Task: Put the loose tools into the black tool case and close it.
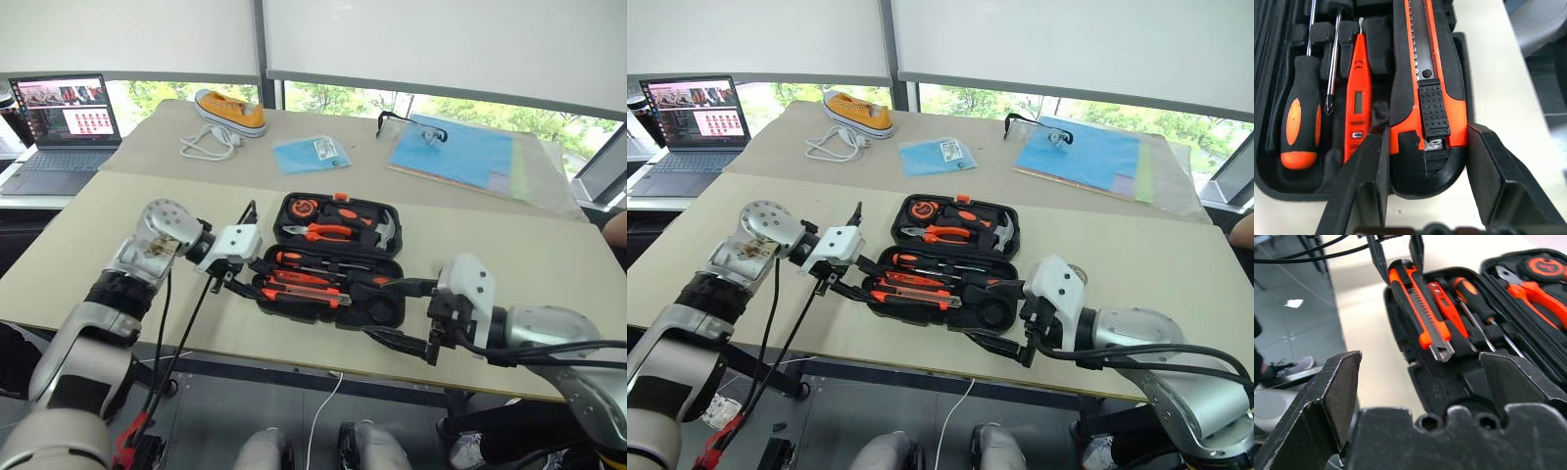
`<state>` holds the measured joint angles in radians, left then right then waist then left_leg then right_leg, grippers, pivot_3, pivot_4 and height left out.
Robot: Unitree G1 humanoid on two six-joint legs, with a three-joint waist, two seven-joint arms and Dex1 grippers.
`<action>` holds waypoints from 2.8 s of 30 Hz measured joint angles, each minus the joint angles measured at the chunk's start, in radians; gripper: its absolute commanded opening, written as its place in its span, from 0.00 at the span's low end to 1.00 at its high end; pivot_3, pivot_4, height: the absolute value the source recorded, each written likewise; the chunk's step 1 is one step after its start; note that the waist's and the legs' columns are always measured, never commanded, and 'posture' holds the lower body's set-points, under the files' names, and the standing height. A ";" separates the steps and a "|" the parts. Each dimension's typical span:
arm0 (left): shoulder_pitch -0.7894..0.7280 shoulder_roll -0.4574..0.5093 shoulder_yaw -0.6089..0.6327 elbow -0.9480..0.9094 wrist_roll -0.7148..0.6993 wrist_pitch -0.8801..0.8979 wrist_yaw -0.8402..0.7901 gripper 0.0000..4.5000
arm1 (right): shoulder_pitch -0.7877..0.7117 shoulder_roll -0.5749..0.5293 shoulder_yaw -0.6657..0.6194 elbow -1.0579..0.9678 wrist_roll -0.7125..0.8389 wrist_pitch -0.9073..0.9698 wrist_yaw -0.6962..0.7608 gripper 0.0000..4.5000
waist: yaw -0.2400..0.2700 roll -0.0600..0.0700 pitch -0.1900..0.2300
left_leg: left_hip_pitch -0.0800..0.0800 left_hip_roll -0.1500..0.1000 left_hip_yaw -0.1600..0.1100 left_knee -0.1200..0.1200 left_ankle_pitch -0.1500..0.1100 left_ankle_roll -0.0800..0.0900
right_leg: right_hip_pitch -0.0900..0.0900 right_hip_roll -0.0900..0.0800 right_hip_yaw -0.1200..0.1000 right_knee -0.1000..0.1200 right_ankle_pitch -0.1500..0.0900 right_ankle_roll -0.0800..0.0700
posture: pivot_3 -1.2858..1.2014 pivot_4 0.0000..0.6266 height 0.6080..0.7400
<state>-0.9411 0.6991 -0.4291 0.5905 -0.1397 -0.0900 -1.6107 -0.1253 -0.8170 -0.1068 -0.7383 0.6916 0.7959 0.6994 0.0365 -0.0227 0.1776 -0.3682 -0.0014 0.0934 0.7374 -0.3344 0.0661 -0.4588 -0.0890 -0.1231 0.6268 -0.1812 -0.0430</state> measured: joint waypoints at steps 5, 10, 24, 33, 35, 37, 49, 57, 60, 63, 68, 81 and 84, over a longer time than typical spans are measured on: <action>-0.033 -0.054 -0.047 0.082 -0.005 -0.021 0.000 0.66 | 0.027 0.003 -0.028 -0.026 0.001 0.008 -0.041 1.00 | -0.001 0.000 0.000 | -0.001 0.000 0.000 0.001 -0.001 0.001 | 0.000 0.000 0.000 -0.001 0.001 0.001 | 0.52 0.24 0.84; -0.055 -0.085 -0.041 0.118 -0.009 -0.017 0.000 0.99 | 0.033 0.003 -0.032 -0.037 0.004 0.013 -0.063 1.00 | 0.000 0.000 0.000 | -0.001 0.000 -0.001 0.001 -0.001 0.002 | 0.000 0.000 0.000 0.000 0.000 0.001 | 0.52 0.24 0.84; -0.052 -0.092 0.074 0.081 -0.014 0.064 0.004 0.41 | 0.005 -0.015 -0.023 -0.012 0.027 0.013 -0.048 1.00 | -0.001 -0.001 0.000 | -0.001 0.000 -0.001 0.002 -0.002 0.004 | 0.000 0.000 0.000 0.000 0.001 0.002 | 0.52 0.24 0.84; 0.029 -0.104 0.055 -0.035 0.010 0.074 0.001 0.01 | -0.021 -0.017 0.000 0.016 0.000 0.012 -0.024 1.00 | -0.001 0.000 0.000 | -0.001 0.000 -0.001 0.003 -0.002 0.004 | 0.000 0.000 0.000 0.000 0.002 0.000 | 0.52 0.24 0.84; 0.046 -0.097 0.040 -0.053 0.038 0.063 0.008 0.01 | -0.022 -0.017 0.003 0.020 -0.003 0.012 -0.024 1.00 | -0.001 0.000 0.000 | -0.001 0.000 -0.001 0.003 -0.002 0.004 | 0.000 0.000 0.000 0.000 0.002 0.000 | 0.52 0.24 0.84; 0.050 -0.098 0.028 -0.061 0.072 0.024 0.018 0.01 | -0.023 -0.017 0.005 0.021 -0.005 0.012 -0.024 1.00 | 0.000 0.000 0.000 | 0.000 0.000 -0.001 0.003 -0.002 0.004 | 0.001 -0.001 0.000 0.000 0.002 0.000 | 0.52 0.24 0.84; 0.045 -0.133 0.037 -0.011 0.128 -0.070 0.060 0.07 | 0.000 -0.015 0.003 0.017 -0.009 0.012 -0.033 1.00 | 0.004 0.001 -0.006 | -0.001 0.000 -0.001 0.009 -0.003 0.010 | 0.003 -0.004 0.002 0.001 0.004 0.009 | 0.52 0.24 0.84; 0.078 -0.095 0.256 -0.208 -0.114 0.313 0.066 0.61 | 0.090 -0.088 -0.176 0.072 0.017 0.053 -0.019 1.00 | -0.003 0.001 -0.006 | -0.004 0.000 -0.001 0.010 -0.003 0.012 | 0.001 -0.003 0.003 -0.001 0.009 0.003 | 0.52 0.24 0.84; 0.177 -0.091 0.332 -0.363 -0.187 0.422 0.152 0.86 | 0.079 -0.125 -0.179 0.181 -0.031 0.047 -0.009 1.00 | -0.011 0.001 -0.006 | -0.004 -0.001 0.000 0.009 -0.004 0.012 | 0.001 -0.003 0.003 -0.003 0.009 0.003 | 0.52 0.24 0.84; 0.262 -0.089 0.351 -0.495 -0.229 0.514 0.223 0.99 | -0.017 -0.141 -0.118 0.362 -0.125 0.004 -0.002 1.00 | -0.016 0.001 -0.006 | -0.003 -0.001 0.001 0.009 -0.004 0.012 | 0.001 -0.004 0.003 -0.003 0.008 0.005 | 0.52 0.24 0.84; 0.297 -0.095 0.359 -0.619 -0.257 0.553 0.285 0.99 | -0.201 -0.119 0.058 0.632 -0.279 -0.083 0.023 1.00 | -0.023 0.001 -0.005 | -0.001 -0.001 0.001 0.009 -0.002 0.008 | 0.002 -0.004 0.005 -0.002 0.004 0.011 | 0.52 0.24 0.84; 0.372 -0.041 0.345 -0.708 -0.259 0.585 0.332 1.00 | -0.381 0.004 0.216 0.989 -0.480 -0.263 0.105 0.20 | -0.026 0.002 -0.005 | -0.001 0.000 0.001 0.008 -0.001 0.007 | 0.001 -0.004 0.005 -0.001 0.005 0.008 | 0.52 0.24 0.84; 0.372 -0.020 0.342 -0.709 -0.258 0.583 0.323 1.00 | -0.381 0.005 0.208 0.990 -0.481 -0.269 0.126 0.00 | -0.026 0.002 -0.005 | -0.001 0.000 0.001 0.008 -0.001 0.007 | 0.001 -0.004 0.005 -0.001 0.005 0.008 | 0.52 0.24 0.84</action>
<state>-0.5692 0.6791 -0.0871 -0.1185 -0.3981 0.4931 -1.2877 -0.5065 -0.8119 0.1010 0.2519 0.2108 0.5265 0.8256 0.0107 -0.0202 0.1730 -0.3695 -0.0018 0.0945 0.7451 -0.3352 0.0729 -0.4574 -0.0932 -0.1185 0.6259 -0.1758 -0.0352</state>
